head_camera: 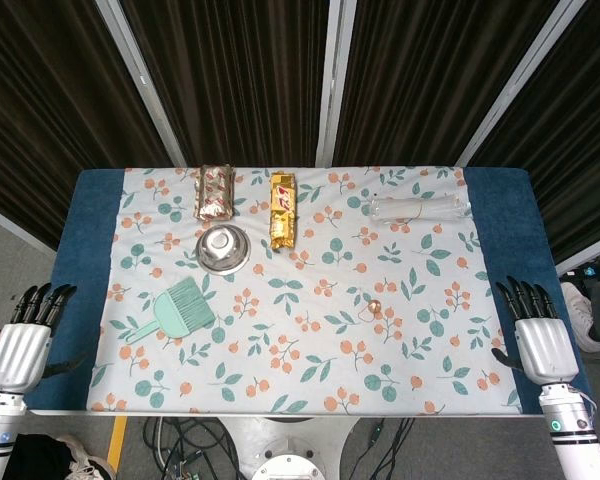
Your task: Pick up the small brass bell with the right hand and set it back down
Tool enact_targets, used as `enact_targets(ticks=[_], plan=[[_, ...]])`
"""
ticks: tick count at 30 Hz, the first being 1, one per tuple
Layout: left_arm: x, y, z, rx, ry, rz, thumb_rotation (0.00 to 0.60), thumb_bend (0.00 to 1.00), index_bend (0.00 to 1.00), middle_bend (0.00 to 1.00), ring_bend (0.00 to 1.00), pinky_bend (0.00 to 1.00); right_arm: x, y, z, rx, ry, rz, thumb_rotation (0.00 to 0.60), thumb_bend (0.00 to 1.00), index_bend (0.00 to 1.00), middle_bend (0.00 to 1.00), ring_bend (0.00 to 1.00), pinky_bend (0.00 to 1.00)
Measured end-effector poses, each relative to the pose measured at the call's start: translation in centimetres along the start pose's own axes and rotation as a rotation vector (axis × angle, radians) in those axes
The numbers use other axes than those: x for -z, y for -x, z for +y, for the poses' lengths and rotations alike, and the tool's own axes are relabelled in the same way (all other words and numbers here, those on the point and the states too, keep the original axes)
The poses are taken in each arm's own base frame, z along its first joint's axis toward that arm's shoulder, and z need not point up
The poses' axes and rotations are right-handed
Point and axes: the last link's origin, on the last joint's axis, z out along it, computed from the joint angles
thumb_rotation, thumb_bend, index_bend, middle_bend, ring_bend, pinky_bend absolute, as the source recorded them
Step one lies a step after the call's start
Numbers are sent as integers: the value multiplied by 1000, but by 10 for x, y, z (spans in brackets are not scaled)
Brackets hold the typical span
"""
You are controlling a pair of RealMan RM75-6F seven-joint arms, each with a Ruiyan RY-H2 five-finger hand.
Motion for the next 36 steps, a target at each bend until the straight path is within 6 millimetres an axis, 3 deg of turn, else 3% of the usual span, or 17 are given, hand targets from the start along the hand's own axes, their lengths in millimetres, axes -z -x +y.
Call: enact_targets(ticks=[11,17,27,36], plan=[[-2,1,2,6,10,-4,600,0,83,86,0,0,-12,3,-1,23,-1,-36,600,27,0,0,0,0],[-2,2,3,4,16,-9,600,0,83,86,0,0,-31,8,-18,26,-41,-81,600,37,0,0,0,0],[-3,5,-2,-6,-4,-30,600,0,83,86,0,0,-92,10,-80,87,-209,-215,600,48,9,0,0,0],[-3,9,-8,-5,-24,-57,600,0,83,85,0,0,-126,21,-129,62,-255,-288,600,56,203,0,0,0]])
